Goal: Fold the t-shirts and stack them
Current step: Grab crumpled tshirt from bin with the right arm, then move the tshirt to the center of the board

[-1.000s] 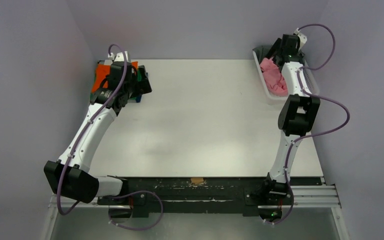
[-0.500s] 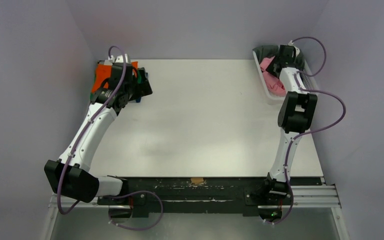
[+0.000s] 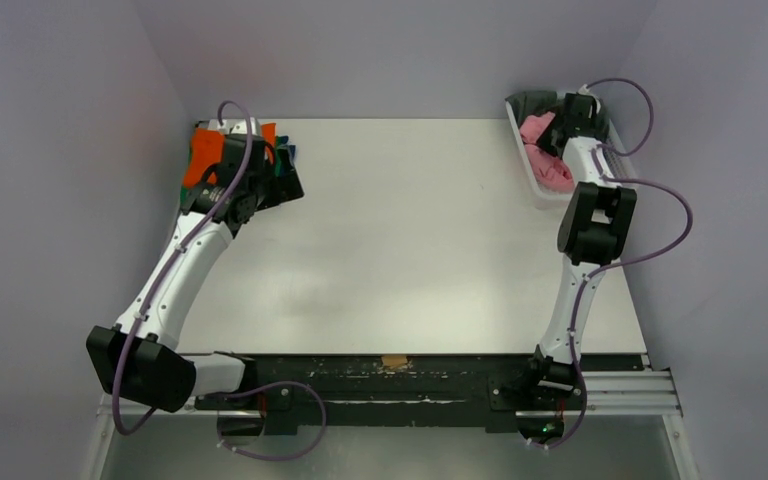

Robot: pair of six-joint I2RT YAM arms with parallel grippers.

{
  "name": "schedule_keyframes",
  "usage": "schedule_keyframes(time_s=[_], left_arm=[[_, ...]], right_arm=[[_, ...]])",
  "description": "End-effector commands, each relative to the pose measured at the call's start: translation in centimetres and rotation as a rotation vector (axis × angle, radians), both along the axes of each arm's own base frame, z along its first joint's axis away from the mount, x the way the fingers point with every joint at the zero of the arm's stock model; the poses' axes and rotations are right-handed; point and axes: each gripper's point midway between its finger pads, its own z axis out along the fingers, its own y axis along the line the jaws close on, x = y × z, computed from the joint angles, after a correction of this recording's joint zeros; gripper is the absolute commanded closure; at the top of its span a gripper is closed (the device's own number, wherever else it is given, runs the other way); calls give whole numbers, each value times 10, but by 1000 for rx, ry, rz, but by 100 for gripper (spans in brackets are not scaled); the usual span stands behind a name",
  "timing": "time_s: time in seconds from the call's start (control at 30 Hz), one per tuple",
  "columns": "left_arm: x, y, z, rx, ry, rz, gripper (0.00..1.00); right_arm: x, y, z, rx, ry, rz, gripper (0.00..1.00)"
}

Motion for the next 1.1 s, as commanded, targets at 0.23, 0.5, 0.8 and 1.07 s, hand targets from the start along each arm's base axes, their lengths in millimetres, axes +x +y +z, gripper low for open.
schedule_keyframes(time_s=[0.23,0.5,0.8,1.07], left_arm=[[-11,-1,16,-22,-89,-25,0],[-13,-4,22,-51,-130,-33,0],[-18,4,30,-34,-162,-9,0],[-28,23,48,-11,-221,63,0]], right_arm=[[-19,30,196,2,-369,92,100],[-89,127,357,28,-660,408,100],[-181,263,466,136,-917,879,100],[-235,339,496,342,-998,1238,100]])
